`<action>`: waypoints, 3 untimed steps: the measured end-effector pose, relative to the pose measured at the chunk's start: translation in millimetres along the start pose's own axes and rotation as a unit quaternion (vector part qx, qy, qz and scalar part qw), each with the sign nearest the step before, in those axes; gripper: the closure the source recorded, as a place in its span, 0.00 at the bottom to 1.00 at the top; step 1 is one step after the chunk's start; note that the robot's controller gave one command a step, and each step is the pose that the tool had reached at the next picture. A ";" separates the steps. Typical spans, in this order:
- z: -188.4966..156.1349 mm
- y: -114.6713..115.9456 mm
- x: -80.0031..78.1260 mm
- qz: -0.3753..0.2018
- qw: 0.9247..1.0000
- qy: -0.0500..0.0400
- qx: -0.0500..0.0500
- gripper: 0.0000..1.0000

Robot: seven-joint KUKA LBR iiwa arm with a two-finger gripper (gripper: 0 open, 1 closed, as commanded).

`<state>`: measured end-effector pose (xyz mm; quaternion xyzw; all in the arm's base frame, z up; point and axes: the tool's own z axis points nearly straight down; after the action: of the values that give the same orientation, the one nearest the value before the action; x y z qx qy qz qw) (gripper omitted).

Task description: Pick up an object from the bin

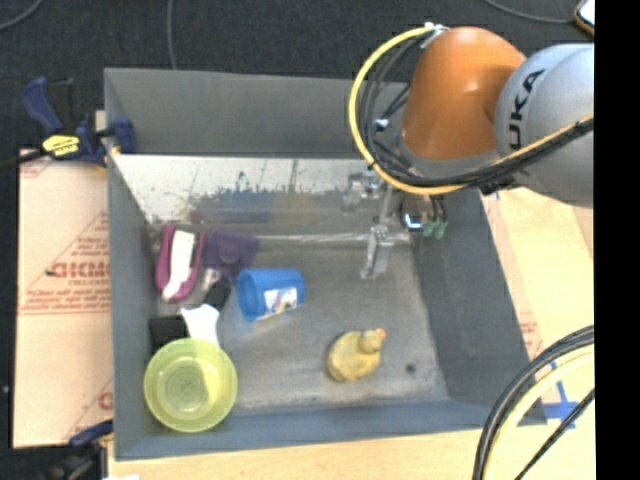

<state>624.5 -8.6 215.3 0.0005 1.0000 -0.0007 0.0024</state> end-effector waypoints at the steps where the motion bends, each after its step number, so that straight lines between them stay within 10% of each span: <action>1: 0.0 0.0 0.0 0.000 1.000 0.000 0.000 0.00; 2: -59.4 -21.6 -28.1 0.029 1.000 -0.006 0.001 0.00; 3: -35.5 -15.8 -25.2 0.028 1.000 -0.008 0.001 0.00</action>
Offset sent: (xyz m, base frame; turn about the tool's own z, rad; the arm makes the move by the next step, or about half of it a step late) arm 0.0250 -0.0197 0.0545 0.0590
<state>649.5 -24.4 251.0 0.0284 0.9995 -0.0013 0.0108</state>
